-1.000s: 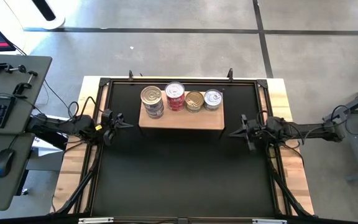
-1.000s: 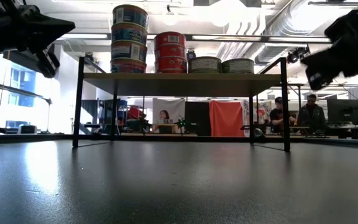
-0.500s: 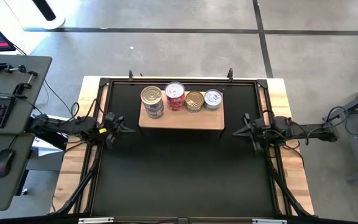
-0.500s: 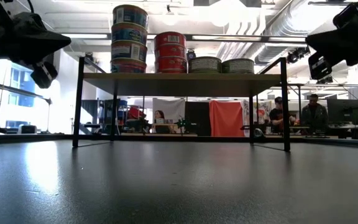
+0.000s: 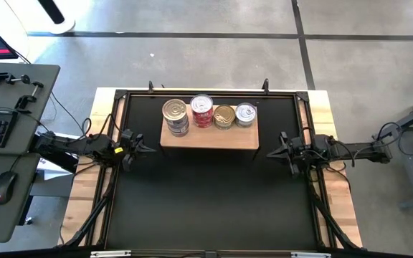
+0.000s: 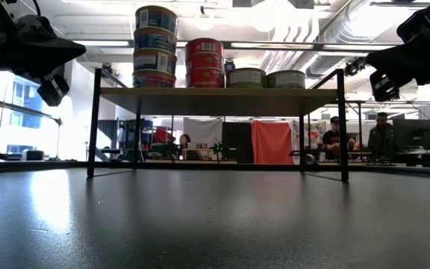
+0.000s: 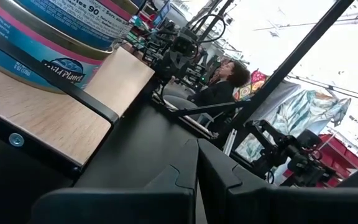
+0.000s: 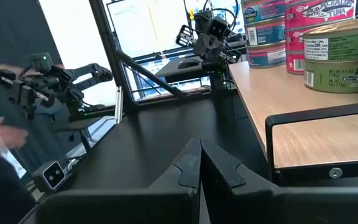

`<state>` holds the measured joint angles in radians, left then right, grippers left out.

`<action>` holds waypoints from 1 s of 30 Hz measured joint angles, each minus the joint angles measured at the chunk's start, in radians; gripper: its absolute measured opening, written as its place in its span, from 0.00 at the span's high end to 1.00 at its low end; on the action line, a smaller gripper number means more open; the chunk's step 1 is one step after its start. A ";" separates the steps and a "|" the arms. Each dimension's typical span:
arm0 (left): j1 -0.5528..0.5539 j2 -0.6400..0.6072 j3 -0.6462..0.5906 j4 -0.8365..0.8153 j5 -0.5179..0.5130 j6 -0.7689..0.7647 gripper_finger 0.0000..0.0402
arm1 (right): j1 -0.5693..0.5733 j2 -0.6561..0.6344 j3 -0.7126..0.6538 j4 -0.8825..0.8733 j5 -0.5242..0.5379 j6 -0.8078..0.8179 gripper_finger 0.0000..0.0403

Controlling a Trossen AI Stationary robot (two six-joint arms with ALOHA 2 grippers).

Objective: Stack canned seafood by type on shelf
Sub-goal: Return to Home Position

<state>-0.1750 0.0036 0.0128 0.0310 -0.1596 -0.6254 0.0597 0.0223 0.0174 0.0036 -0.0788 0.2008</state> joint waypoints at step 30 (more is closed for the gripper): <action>0.000 0.002 0.000 0.000 0.000 0.367 1.00 | 0.000 0.000 0.000 0.000 0.000 0.000 1.00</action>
<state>-0.1753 0.0059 0.0124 0.0307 -0.1596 -0.2581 0.0597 0.0227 0.0174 0.0040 -0.0784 0.2008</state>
